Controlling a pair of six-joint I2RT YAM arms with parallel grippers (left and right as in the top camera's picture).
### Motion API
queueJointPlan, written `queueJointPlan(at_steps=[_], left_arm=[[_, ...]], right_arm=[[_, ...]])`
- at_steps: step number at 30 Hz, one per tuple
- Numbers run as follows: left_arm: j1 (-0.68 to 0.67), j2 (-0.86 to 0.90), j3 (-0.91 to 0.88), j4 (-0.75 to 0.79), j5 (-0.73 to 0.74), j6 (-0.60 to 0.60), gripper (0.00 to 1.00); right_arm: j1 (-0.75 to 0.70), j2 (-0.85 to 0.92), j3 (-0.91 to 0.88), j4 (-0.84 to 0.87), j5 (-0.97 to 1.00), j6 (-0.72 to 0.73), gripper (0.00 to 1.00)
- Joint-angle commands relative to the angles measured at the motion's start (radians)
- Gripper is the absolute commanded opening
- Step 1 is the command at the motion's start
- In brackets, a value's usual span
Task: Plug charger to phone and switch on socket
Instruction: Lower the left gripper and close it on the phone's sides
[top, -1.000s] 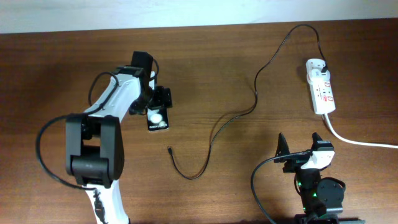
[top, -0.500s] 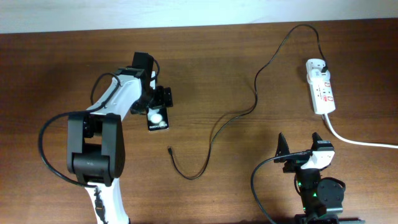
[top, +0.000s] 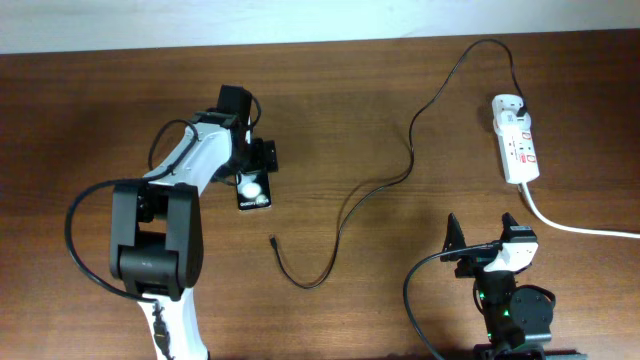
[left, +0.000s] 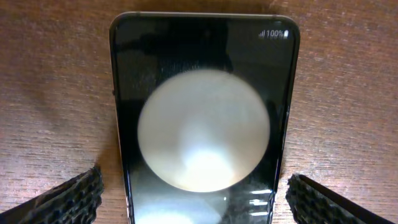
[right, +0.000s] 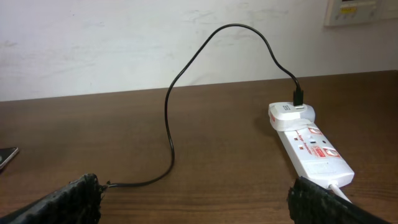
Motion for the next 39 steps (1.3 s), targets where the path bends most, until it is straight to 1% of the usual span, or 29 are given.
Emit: queueJointPlan(at_steps=[1,4,10,12,13,14,15,16,17,19,22,23,24,25,27,30,35,37,39], left_arm=[[0.001,0.012,-0.031,0.029,0.006,-0.013,0.99],[-0.005,0.012,-0.034,0.005,0.002,-0.014,0.99],[-0.005,0.012,-0.076,0.011,-0.01,-0.014,1.0],[-0.005,0.012,-0.083,0.013,-0.039,-0.014,0.98],[-0.005,0.012,-0.083,0.013,-0.039,-0.014,0.96],[-0.005,0.012,-0.084,0.013,-0.039,-0.014,0.79],[-0.005,0.012,-0.084,0.013,-0.038,-0.014,0.71],[-0.005,0.012,-0.084,0.013,-0.039,-0.019,0.69],[-0.005,0.012,-0.084,0.013,-0.037,-0.044,0.7],[-0.009,0.012,-0.084,0.013,-0.024,-0.059,0.72],[-0.031,0.012,-0.084,0.008,-0.023,-0.059,0.8],[-0.046,0.012,-0.084,0.004,-0.024,-0.058,0.9],[-0.061,0.012,-0.084,-0.003,-0.024,-0.058,0.94],[-0.078,0.012,-0.084,-0.018,-0.032,-0.058,0.97],[-0.096,0.012,-0.084,-0.041,-0.048,-0.058,1.0],[-0.102,0.012,-0.087,-0.075,-0.054,-0.058,0.99],[-0.102,0.012,-0.087,-0.074,-0.05,-0.058,1.0],[-0.105,0.012,-0.087,-0.066,-0.051,-0.047,0.99],[-0.114,0.012,-0.087,-0.055,-0.05,0.002,0.92]], right_arm=[[0.007,-0.004,-0.005,-0.006,0.008,0.003,0.99],[0.007,-0.004,-0.005,-0.006,0.008,0.003,0.99],[0.007,-0.004,-0.005,-0.006,0.008,0.003,0.99],[0.007,-0.004,-0.005,-0.006,0.008,0.003,0.99],[0.007,-0.004,-0.005,-0.006,0.008,0.003,0.99],[0.007,-0.004,-0.005,-0.006,0.008,0.003,0.99],[0.007,-0.004,-0.005,-0.006,0.008,0.003,0.99],[0.007,-0.004,-0.005,-0.006,0.008,0.003,0.99],[0.007,-0.004,-0.005,-0.006,0.008,0.003,0.99],[0.007,-0.004,-0.005,-0.006,0.008,0.003,0.99],[0.007,-0.004,-0.005,-0.006,0.008,0.003,0.99],[0.007,-0.004,-0.005,-0.006,0.008,0.003,0.99],[0.007,-0.004,-0.005,-0.006,0.008,0.003,0.99],[0.007,-0.004,-0.005,-0.006,0.008,0.003,0.99],[0.007,-0.004,-0.005,-0.006,0.008,0.003,0.99],[0.007,-0.004,-0.005,-0.006,0.008,0.003,0.99],[0.007,-0.004,-0.005,-0.006,0.008,0.003,0.99],[0.007,-0.004,-0.005,-0.006,0.008,0.003,0.99],[0.007,-0.004,-0.005,-0.006,0.008,0.003,0.99]])
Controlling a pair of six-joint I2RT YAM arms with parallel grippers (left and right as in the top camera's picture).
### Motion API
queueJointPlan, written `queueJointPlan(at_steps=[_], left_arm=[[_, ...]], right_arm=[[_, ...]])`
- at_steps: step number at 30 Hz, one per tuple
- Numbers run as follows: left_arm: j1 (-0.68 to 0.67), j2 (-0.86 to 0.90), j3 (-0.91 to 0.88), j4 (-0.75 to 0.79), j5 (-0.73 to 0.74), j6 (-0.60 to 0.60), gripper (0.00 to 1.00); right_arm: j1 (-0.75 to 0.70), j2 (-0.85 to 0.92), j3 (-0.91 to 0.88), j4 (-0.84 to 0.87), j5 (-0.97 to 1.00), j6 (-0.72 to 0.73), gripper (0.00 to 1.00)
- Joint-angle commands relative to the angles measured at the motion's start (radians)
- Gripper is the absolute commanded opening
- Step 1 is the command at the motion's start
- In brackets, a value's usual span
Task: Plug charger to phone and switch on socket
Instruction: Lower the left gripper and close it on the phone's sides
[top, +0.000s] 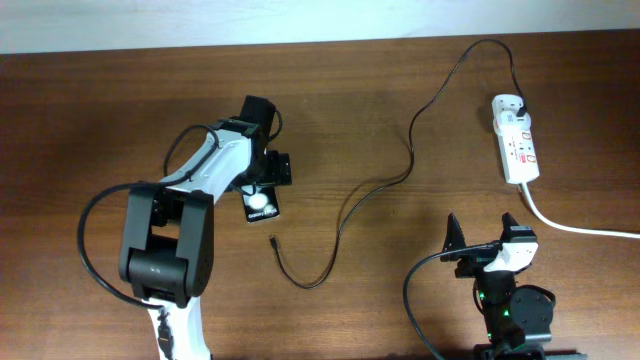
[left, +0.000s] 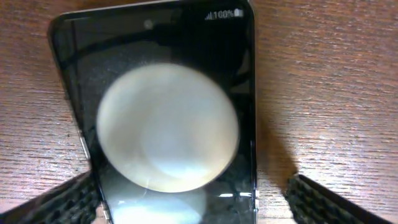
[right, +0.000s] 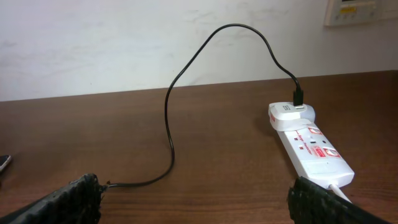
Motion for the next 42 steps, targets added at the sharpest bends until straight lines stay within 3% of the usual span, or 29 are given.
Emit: queueJointPlan(at_steps=[1,6,9,19,27,29,34,38,42], left_arm=[[-0.027,0.035,-0.042,0.002,0.01,0.062,0.91],[-0.068,0.035,-0.042,0.013,-0.029,0.106,0.84],[-0.067,0.035,-0.042,0.018,-0.035,0.106,0.99],[-0.068,0.035,-0.042,0.023,-0.031,0.106,1.0],[-0.068,0.035,-0.048,0.002,-0.047,0.019,0.8],[-0.067,0.035,-0.048,-0.023,-0.094,-0.054,0.8],[-0.064,0.035,-0.048,-0.031,-0.154,-0.142,0.82],[-0.066,0.035,-0.048,-0.049,-0.132,-0.142,0.98],[-0.066,0.035,-0.048,-0.059,-0.057,-0.09,1.0]], right_arm=[[0.007,-0.004,-0.005,-0.006,0.008,0.003,0.99],[0.007,-0.004,-0.005,-0.006,0.008,0.003,0.99],[0.007,-0.004,-0.005,-0.006,0.008,0.003,0.99],[0.007,-0.004,-0.005,-0.006,0.008,0.003,0.99],[0.007,-0.004,-0.005,-0.006,0.008,0.003,0.99],[0.007,-0.004,-0.005,-0.006,0.008,0.003,0.99],[0.007,-0.004,-0.005,-0.006,0.008,0.003,0.99],[0.007,-0.004,-0.005,-0.006,0.008,0.003,0.99],[0.007,-0.004,-0.005,-0.006,0.008,0.003,0.99]])
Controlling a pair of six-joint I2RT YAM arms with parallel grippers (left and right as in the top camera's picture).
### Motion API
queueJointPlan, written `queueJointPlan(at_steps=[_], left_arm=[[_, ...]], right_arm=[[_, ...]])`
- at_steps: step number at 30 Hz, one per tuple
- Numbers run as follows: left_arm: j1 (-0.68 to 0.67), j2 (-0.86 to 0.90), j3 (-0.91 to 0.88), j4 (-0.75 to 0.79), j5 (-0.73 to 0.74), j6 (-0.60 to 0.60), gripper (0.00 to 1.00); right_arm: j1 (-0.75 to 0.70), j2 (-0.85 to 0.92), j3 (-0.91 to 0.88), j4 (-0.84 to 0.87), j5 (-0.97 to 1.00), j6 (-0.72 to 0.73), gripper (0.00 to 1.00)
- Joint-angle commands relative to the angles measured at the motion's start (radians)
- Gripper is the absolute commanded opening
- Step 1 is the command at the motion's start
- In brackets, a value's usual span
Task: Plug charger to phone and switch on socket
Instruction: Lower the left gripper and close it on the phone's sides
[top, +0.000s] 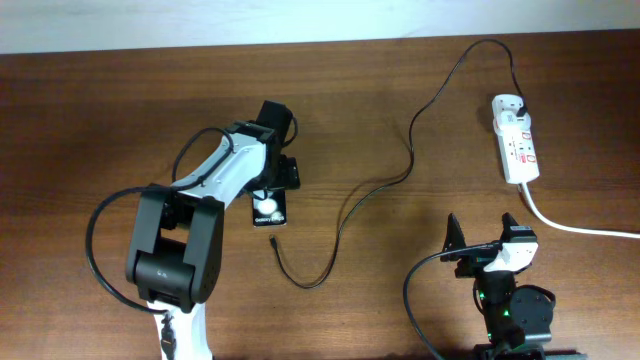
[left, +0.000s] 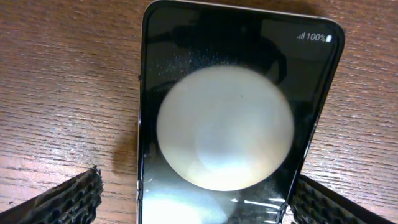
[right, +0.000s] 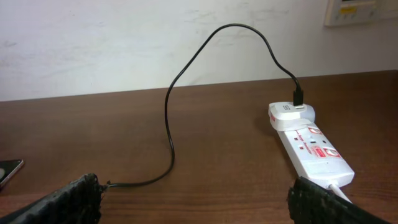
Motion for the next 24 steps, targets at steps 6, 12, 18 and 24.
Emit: queueJointPlan(at_steps=[6,12,18,24], left_arm=[[0.002,0.046,-0.042,-0.021,0.045,0.082,0.99],[0.002,0.046,-0.043,-0.031,0.042,0.107,0.99],[0.002,0.046,-0.043,-0.028,0.04,0.107,0.99],[0.002,0.046,-0.043,-0.024,0.007,0.107,0.99]], right_arm=[[0.007,-0.004,-0.005,-0.006,0.008,0.004,0.99],[0.007,-0.004,-0.005,-0.005,0.008,0.004,0.99],[0.007,-0.004,-0.005,-0.006,0.008,0.004,0.99],[0.007,-0.004,-0.005,-0.006,0.008,0.004,0.99]])
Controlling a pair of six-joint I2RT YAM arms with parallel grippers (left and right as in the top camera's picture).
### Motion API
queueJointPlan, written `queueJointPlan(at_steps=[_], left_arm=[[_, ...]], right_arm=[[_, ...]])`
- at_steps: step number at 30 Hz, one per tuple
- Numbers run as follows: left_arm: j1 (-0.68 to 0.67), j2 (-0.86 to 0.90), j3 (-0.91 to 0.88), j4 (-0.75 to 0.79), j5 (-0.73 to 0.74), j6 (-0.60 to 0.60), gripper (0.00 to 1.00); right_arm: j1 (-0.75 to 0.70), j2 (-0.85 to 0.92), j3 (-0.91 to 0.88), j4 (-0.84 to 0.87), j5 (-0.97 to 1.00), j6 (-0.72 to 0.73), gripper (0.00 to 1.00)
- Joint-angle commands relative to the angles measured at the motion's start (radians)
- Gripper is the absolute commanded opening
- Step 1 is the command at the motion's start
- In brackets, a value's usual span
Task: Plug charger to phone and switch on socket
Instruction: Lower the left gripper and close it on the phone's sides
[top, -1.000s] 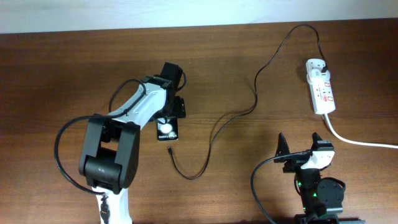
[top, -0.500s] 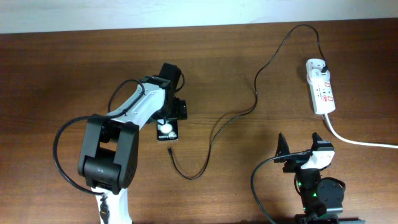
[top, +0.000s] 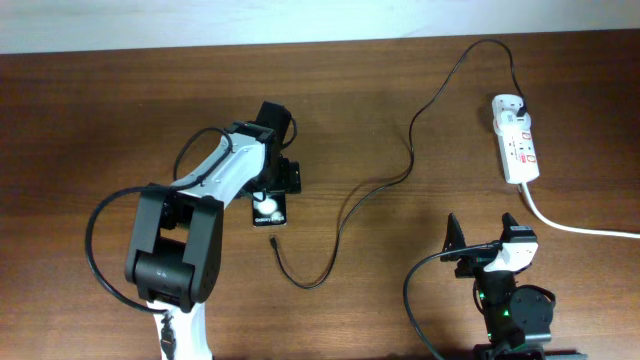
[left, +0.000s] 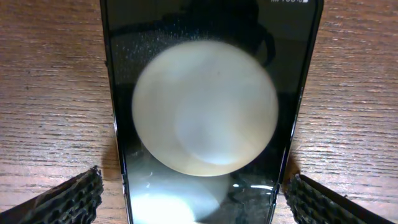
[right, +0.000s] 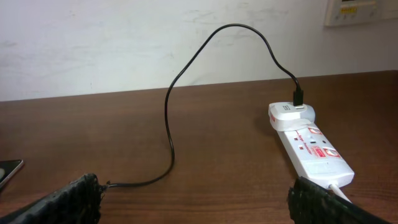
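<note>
The phone (top: 268, 210) lies face up on the wooden table, its screen showing a pale round glare (left: 205, 102). My left gripper (left: 194, 190) is open and straddles the phone's near end; its left finger stands clear of the phone's edge and its right finger (left: 329, 199) is close to it. The black charger cable (top: 410, 165) runs from a white adaptor (right: 291, 114) in the white socket strip (top: 517, 148) to its free plug (top: 273, 240), just below the phone. My right gripper (right: 194, 190) hangs open near the front right, holding nothing.
The strip's white lead (top: 575, 228) runs off the right edge. The cable arches above the table in the right wrist view (right: 186, 68). A wall panel (right: 357, 9) is on the wall behind. The phone's corner (right: 9, 169) shows at far left.
In the left wrist view the phone was skewed and farther off; now it lies square between the fingers and closer, its status bar at the top edge. The right arm has not moved.
The phone lay left of centre, with the open left gripper over it. At each later moment phone and gripper stood further right and nearer the cable's free plug. Now the phone's lower end lies just above that plug. The right arm stayed parked.
</note>
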Motion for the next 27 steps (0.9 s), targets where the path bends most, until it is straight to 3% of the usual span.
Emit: queueJointPlan(at_steps=[1,23,27], left_arm=[[-0.002,0.046,-0.042,-0.01,-0.048,0.021,0.99],[-0.001,0.046,-0.055,0.025,-0.041,0.04,1.0],[-0.001,0.046,-0.055,0.025,-0.041,0.04,0.96]], right_arm=[[0.008,-0.004,-0.005,-0.006,0.008,0.003,0.99],[0.008,-0.004,-0.005,-0.006,0.008,0.003,0.99],[0.008,-0.004,-0.005,-0.006,0.008,0.003,0.99]])
